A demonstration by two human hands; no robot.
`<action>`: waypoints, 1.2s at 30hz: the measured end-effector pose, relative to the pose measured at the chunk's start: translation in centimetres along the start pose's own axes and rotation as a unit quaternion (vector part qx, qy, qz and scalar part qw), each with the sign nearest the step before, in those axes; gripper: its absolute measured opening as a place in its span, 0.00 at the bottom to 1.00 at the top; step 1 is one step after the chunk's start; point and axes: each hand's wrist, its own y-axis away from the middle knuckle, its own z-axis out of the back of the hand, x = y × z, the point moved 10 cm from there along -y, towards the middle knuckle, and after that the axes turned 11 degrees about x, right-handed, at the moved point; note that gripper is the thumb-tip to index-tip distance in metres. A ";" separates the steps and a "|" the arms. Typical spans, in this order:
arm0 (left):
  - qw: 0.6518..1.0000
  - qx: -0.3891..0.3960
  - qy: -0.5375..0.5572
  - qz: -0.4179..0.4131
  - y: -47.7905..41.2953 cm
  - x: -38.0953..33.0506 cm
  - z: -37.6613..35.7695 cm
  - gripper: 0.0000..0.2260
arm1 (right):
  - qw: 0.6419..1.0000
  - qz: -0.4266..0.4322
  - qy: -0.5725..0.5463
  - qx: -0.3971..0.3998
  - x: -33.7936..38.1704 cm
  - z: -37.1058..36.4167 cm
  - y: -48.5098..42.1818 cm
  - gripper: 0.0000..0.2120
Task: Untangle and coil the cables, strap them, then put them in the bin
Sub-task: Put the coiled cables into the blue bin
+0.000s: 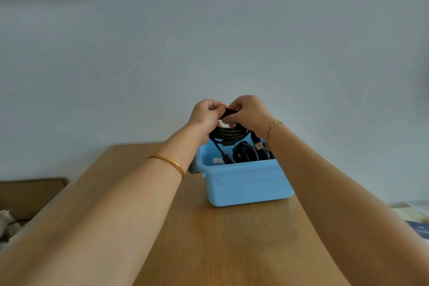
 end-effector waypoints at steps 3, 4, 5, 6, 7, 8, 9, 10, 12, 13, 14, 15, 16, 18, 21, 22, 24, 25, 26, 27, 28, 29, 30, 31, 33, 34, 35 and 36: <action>0.998 -0.008 0.011 0.055 -0.2 3.4 0.5 0.06 | 0.990 -0.045 -0.080 0.107 -1.4 -2.8 0.3 0.13; 0.998 -0.006 0.001 0.065 -0.3 4.2 0.7 0.06 | 0.985 -0.059 -0.096 0.131 -1.8 -3.4 0.6 0.13; 0.997 -0.004 -0.016 0.069 -0.5 4.7 0.9 0.06 | 0.981 -0.072 -0.103 0.147 -2.2 -3.8 0.7 0.13; 0.997 -0.002 -0.037 0.069 -0.6 4.9 1.1 0.06 | 0.980 -0.083 -0.093 0.158 -2.6 -4.1 0.7 0.13; 0.996 0.000 -0.056 0.066 -0.8 5.0 1.2 0.07 | 0.980 -0.089 -0.066 0.166 -2.8 -4.2 0.6 0.14; 0.995 0.005 -0.076 0.061 -0.9 4.9 1.1 0.08 | 0.981 -0.088 -0.021 0.175 -2.9 -4.3 0.5 0.14; 0.993 0.017 -0.099 0.057 -1.0 4.8 0.9 0.08 | 0.980 -0.081 0.041 0.179 -2.7 -4.4 0.3 0.13; 0.990 0.032 -0.129 0.052 -1.2 4.7 0.5 0.09 | 0.975 -0.075 0.111 0.179 -2.5 -4.5 0.3 0.11; 0.977 0.065 -0.198 0.047 -1.5 4.7 -0.6 0.10 | 0.958 -0.061 0.228 0.162 -2.1 -4.7 0.2 0.09; 0.970 0.078 -0.225 0.045 -1.6 4.7 -1.1 0.10 | 0.950 -0.054 0.269 0.153 -2.0 -4.8 0.2 0.11; 0.965 0.088 -0.243 0.044 -1.7 4.7 -1.5 0.11 | 0.944 -0.053 0.291 0.144 -2.2 -5.0 0.1 0.13; 0.960 0.099 -0.257 0.044 -1.7 4.7 -1.8 0.11 | 0.941 -0.056 0.305 0.132 -2.4 -5.1 0.0 0.13; 0.952 0.114 -0.279 0.045 -1.8 4.8 -2.3 0.10 | 0.940 -0.060 0.315 0.118 -2.5 -5.0 0.0 0.12; 0.923 0.159 -0.348 0.048 -1.7 4.9 -3.6 0.10 | 0.938 -0.051 0.334 0.073 -2.0 -4.3 -0.1 0.07; 0.886 0.202 -0.416 0.041 -1.8 5.5 -4.9 0.07 | 0.951 -0.028 0.307 0.005 -1.4 -1.6 -0.4 0.11; 0.872 0.212 -0.439 0.044 -1.9 5.7 -5.0 0.06 | 0.956 -0.029 0.291 -0.010 -1.7 -0.6 -0.5 0.13; 0.816 0.226 -0.529 0.054 -1.9 6.5 -5.1 0.06 | 0.963 -0.032 0.266 -0.030 -2.6 0.8 -0.5 0.15; 0.770 0.223 -0.595 0.052 -1.9 6.8 -5.1 0.08 | 0.965 -0.035 0.257 -0.033 -3.1 1.3 -0.3 0.15; 0.719 0.215 -0.660 0.040 -1.9 6.8 -5.1 0.09 | 0.967 -0.036 0.248 -0.033 -3.6 1.5 -0.1 0.15; 0.674 0.207 -0.709 0.020 -2.1 6.7 -5.3 0.11 | 0.969 -0.036 0.242 -0.033 -4.1 1.7 0.1 0.15; 0.649 0.203 -0.734 0.012 -2.2 6.7 -5.4 0.12 | 0.971 -0.033 0.234 -0.033 -4.5 1.9 0.4 0.15; 0.646 0.203 -0.736 0.012 -2.5 6.5 -5.5 0.13 | 0.974 -0.030 0.219 -0.039 -5.0 2.6 0.6 0.15; 0.667 0.204 -0.716 0.020 -2.9 6.2 -5.5 0.13 | 0.978 -0.029 0.198 -0.050 -5.5 3.5 0.8 0.14; 0.704 0.199 -0.681 0.031 -3.2 5.6 -5.1 0.13 | 0.982 -0.029 0.176 -0.064 -6.1 4.5 0.9 0.14; 0.779 0.180 -0.599 0.037 -4.5 4.2 -4.9 0.11 | 0.985 -0.045 0.138 -0.093 -8.6 7.2 0.9 0.13; 0.805 0.167 -0.569 0.032 -5.1 3.5 -4.9 0.11 | 0.986 -0.063 0.115 -0.106 -10.5 8.5 0.8 0.13; 0.822 0.152 -0.548 0.024 -5.6 2.9 -5.0 0.10 | 0.985 -0.087 0.087 -0.122 -12.8 9.7 0.6 0.12; 0.833 0.140 -0.535 0.016 -6.1 2.5 -5.1 0.08 | 0.982 -0.116 0.059 -0.135 -15.3 10.6 0.6 0.12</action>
